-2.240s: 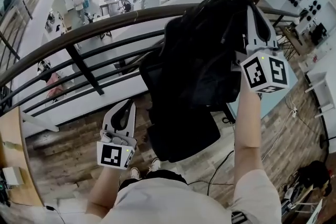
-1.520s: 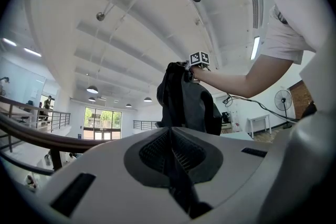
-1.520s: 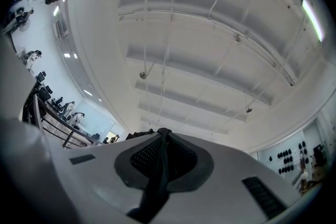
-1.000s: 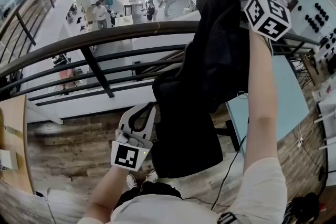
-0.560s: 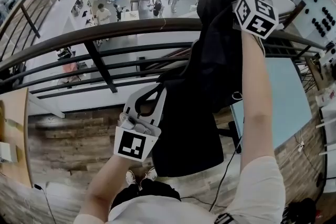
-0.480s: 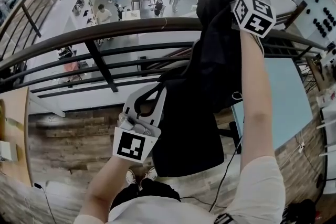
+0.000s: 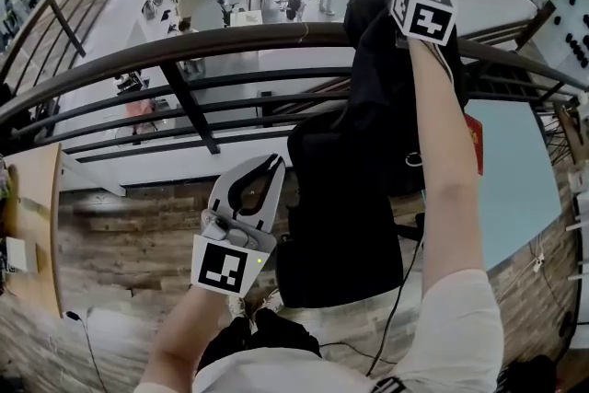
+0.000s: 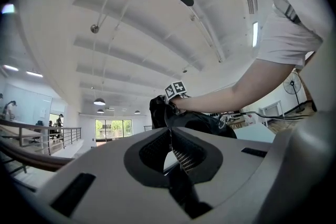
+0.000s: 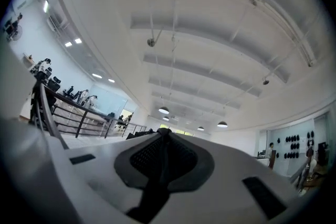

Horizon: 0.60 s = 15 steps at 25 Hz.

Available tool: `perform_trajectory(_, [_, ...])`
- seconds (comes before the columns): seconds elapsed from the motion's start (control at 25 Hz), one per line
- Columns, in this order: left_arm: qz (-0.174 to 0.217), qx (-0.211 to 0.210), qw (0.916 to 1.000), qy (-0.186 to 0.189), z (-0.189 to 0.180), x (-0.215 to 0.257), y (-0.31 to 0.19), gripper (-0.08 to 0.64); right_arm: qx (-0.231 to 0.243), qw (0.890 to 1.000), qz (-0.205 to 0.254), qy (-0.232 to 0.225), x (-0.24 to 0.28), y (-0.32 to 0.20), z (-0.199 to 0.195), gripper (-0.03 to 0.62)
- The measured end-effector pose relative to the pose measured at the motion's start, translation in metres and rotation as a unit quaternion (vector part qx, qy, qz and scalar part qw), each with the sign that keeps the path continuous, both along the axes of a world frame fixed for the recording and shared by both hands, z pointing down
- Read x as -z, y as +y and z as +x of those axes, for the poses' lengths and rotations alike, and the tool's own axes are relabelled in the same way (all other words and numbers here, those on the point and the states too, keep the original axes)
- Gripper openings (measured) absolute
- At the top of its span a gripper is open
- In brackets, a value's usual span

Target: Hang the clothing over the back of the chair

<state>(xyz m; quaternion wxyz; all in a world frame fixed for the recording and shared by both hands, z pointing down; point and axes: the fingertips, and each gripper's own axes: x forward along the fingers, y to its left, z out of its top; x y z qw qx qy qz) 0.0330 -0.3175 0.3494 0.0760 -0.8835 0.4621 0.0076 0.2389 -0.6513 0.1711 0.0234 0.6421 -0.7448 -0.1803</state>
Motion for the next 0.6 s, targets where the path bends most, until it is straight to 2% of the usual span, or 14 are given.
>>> perform_trajectory(0.12, [-0.005,-0.002,1.0000,0.004,0.001,-0.004,0.000,0.035,0.020,0.995,-0.094,0.022,-0.048,-0.025,-0.012,0.029])
perform_trajectory(0.24, [-0.010,-0.009,0.9999,0.000,0.009,-0.010,0.004,0.034,0.022,0.979,-0.200,0.033,-0.101,-0.043,-0.011,0.032])
perform_trajectory(0.32, [-0.016,-0.010,0.9998,0.000,0.011,-0.014,0.006,0.035,0.021,0.975,-0.218,0.031,-0.114,-0.043,-0.008,0.046])
perform_trajectory(0.44, [-0.020,-0.009,0.9998,0.002,0.012,-0.016,0.006,0.035,0.028,0.975,-0.217,0.035,-0.116,-0.041,-0.012,0.074])
perform_trajectory(0.6, [-0.014,-0.012,0.9998,0.000,0.016,-0.014,0.009,0.035,0.036,0.960,-0.270,0.073,-0.136,-0.044,-0.021,0.112])
